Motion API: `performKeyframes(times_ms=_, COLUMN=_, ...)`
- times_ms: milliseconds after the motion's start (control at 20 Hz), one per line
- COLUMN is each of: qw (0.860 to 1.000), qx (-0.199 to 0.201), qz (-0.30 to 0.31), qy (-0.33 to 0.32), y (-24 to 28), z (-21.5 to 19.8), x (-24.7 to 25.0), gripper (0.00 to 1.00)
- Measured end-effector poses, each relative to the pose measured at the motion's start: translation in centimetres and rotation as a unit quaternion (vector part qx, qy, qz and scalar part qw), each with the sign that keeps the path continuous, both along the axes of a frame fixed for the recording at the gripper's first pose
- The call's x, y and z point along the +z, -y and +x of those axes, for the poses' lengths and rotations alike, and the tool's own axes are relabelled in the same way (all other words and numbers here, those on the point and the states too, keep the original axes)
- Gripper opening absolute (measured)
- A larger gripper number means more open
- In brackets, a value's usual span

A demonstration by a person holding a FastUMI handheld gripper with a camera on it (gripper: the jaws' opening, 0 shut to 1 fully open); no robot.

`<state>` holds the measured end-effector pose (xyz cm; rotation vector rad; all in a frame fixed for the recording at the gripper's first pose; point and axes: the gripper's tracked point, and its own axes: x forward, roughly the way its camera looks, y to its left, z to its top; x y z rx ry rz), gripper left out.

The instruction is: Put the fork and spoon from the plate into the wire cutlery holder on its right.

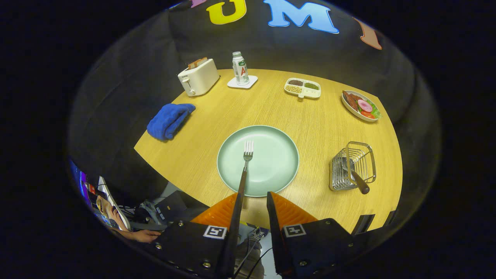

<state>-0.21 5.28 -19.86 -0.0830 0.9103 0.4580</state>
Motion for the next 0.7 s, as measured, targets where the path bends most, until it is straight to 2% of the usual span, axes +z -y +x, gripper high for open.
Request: performKeyframes(times_ms=700, qw=0.995, qx=-0.002, qz=-0.035, qy=-0.096, y=-3.1, z=-0.8, x=-9.0, gripper=0.39)
